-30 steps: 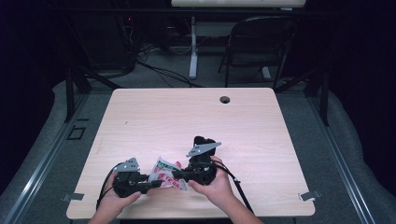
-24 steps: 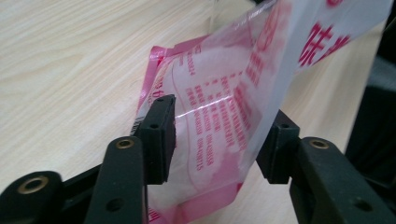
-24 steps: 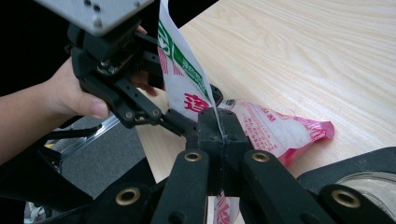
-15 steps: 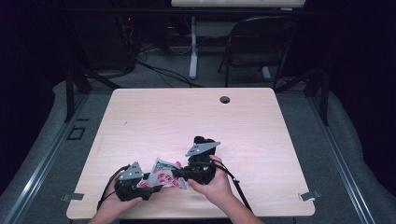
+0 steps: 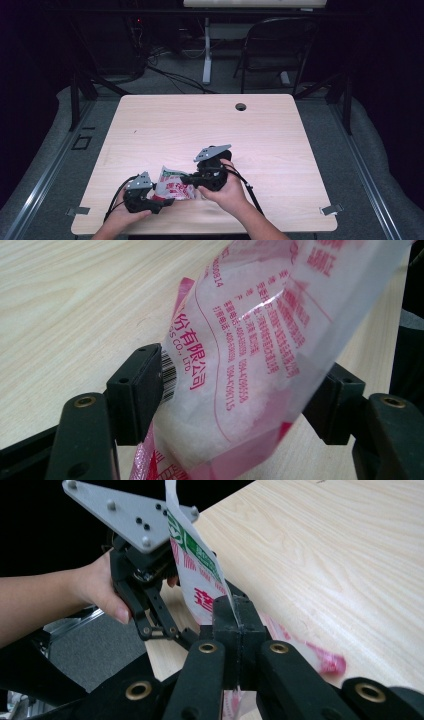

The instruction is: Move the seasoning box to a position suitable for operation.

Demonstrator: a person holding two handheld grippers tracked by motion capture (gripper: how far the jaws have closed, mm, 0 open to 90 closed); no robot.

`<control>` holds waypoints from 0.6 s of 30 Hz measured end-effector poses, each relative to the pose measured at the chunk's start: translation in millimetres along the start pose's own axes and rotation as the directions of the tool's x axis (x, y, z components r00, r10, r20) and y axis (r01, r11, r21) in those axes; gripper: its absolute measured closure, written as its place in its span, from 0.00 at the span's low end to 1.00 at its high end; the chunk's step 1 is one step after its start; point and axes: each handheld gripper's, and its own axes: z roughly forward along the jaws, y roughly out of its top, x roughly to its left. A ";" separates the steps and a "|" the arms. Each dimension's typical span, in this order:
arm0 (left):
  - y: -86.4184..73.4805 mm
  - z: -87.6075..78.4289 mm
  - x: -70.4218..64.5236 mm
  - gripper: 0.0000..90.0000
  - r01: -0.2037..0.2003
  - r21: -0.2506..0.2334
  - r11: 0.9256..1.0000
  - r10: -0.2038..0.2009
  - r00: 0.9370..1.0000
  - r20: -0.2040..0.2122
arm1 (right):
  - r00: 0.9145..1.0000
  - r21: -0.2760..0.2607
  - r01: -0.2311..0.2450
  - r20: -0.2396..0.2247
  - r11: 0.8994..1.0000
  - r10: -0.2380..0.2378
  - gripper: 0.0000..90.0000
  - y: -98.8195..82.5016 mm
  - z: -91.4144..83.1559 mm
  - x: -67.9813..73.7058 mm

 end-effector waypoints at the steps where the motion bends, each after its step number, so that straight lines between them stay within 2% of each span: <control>1: 0.0 1.1 0.5 0.34 0.001 0.001 1.000 -0.001 1.000 0.003 | 1.000 0.001 0.003 -0.003 1.000 -0.003 1.00 1.6 -0.1 -0.2; 8: -1.8 7.1 6.3 0.32 0.026 -0.011 1.000 -0.025 0.999 0.038 | 1.000 0.004 0.018 -0.002 1.000 -0.018 1.00 8.0 -0.6 -2.2; 11: -2.6 13.4 8.6 0.30 0.022 0.016 1.000 -0.023 0.998 0.055 | 1.000 0.004 0.016 -0.003 1.000 -0.016 1.00 9.8 -1.0 -3.4; 12: -2.6 13.4 8.6 0.29 0.022 0.016 1.000 -0.023 0.998 0.055 | 1.000 0.000 0.011 -0.006 1.000 -0.011 1.00 9.8 -0.8 -3.3; 13: -4.1 19.8 9.0 0.28 0.012 0.048 0.999 -0.015 0.998 0.054 | 1.000 -0.001 0.010 -0.006 1.000 -0.010 1.00 9.8 -0.5 -3.3; 16: -4.7 23.3 8.8 0.31 0.002 0.054 0.999 -0.004 0.999 0.038 | 1.000 0.001 0.013 0.003 1.000 -0.013 1.00 9.6 -1.0 -3.5; 18: -4.7 24.4 10.3 0.31 0.016 0.044 0.999 -0.018 0.999 0.044 | 1.000 -0.004 0.008 -0.001 1.000 -0.008 1.00 9.0 -1.9 -4.5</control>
